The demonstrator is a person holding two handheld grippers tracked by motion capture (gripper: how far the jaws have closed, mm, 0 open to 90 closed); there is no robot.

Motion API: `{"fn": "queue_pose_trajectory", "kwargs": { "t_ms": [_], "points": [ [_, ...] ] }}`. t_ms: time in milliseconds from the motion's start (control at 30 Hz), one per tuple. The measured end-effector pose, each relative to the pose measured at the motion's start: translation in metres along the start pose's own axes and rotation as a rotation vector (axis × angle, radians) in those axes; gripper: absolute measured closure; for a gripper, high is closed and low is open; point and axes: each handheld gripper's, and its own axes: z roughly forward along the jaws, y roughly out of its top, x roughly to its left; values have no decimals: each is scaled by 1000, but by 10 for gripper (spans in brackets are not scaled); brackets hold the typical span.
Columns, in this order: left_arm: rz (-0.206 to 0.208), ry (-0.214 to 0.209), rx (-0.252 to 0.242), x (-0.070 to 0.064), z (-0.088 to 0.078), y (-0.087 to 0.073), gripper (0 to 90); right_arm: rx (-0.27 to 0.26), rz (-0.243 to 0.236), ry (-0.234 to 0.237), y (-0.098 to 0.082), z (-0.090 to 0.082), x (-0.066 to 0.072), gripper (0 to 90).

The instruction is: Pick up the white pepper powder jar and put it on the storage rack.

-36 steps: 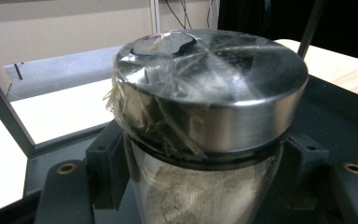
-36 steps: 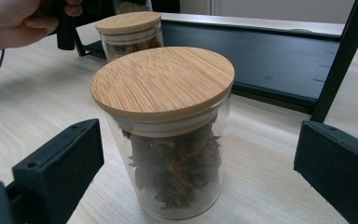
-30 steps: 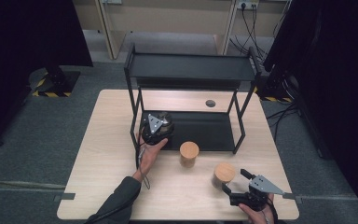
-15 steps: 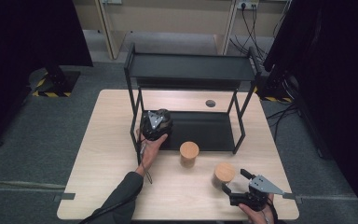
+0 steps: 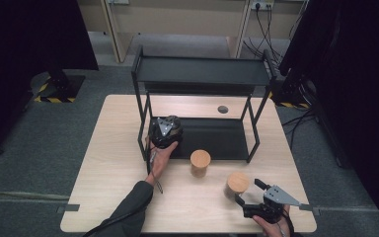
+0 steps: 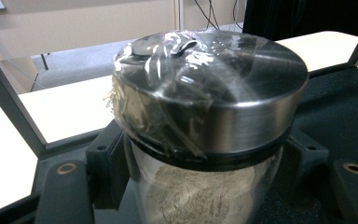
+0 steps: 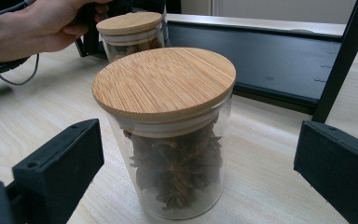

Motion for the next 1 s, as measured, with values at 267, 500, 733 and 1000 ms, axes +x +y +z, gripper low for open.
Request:
{"fn": "queue_pose_trajectory", "kwargs": {
  "t_ms": [267, 500, 733, 1000],
  "points": [
    [-15, -1, -2, 3, -1, -2, 308, 0, 0, 0, 0, 0, 0, 18],
    [-13, 3, 1, 3, -2, 1, 228, 0, -1, 0, 0, 0, 0, 17],
    [-29, 9, 10, 0, -5, 5, 102, 1, -1, -1, 0, 0, 0, 18],
    [-38, 18, 26, -3, -9, 9, 22, 1, 0, -2, 0, 0, 0, 18]
  ]
}}
